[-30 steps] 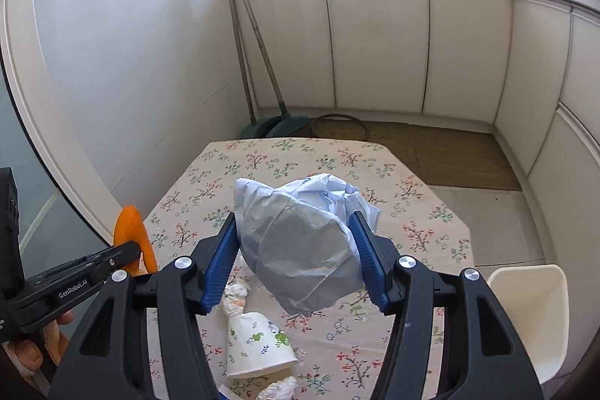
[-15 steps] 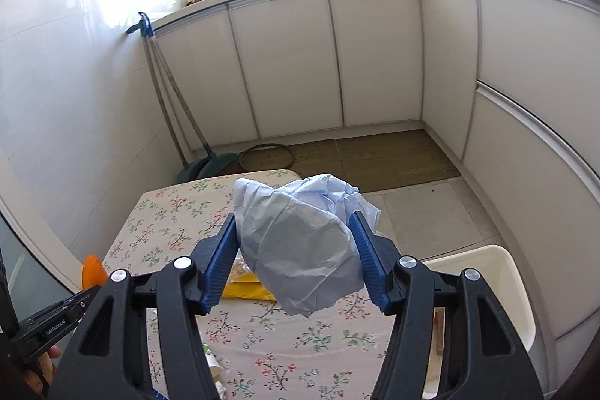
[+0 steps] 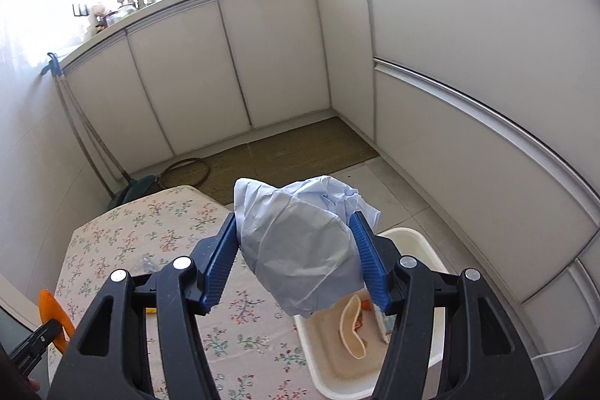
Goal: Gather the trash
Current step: 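Carry the tissue to the white bin and open the right gripper over it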
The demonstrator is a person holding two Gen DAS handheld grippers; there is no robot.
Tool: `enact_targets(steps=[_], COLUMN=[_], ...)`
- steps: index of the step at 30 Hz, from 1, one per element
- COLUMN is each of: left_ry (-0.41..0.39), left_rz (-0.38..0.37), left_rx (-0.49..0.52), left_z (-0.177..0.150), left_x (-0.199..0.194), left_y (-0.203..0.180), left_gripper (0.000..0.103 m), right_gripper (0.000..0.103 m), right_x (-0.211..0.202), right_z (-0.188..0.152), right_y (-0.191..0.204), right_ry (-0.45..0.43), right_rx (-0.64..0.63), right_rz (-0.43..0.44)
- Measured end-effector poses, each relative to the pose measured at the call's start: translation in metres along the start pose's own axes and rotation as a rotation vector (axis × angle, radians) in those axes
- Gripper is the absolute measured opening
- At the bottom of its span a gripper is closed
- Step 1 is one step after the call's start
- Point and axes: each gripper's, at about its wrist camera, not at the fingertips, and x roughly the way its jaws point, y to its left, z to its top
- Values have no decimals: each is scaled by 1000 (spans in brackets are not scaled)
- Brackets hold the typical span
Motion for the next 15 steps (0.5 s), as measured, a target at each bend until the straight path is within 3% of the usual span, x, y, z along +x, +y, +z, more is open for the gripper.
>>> enact_targets(steps=[9,15], left_ry=[46,67], left_rz=[-63,-110], left_rx=[97,164], left_z=[-11,-16], left_x=[24,38], left_y=[-59,-105], left_gripper=[15,15], right_gripper=[60,61], right_x=[12,11], right_z=[-5,-5], right_y=[-64,-92], right_ry=[40,41], right_rx=[60,94], right_rz=[-139,-162])
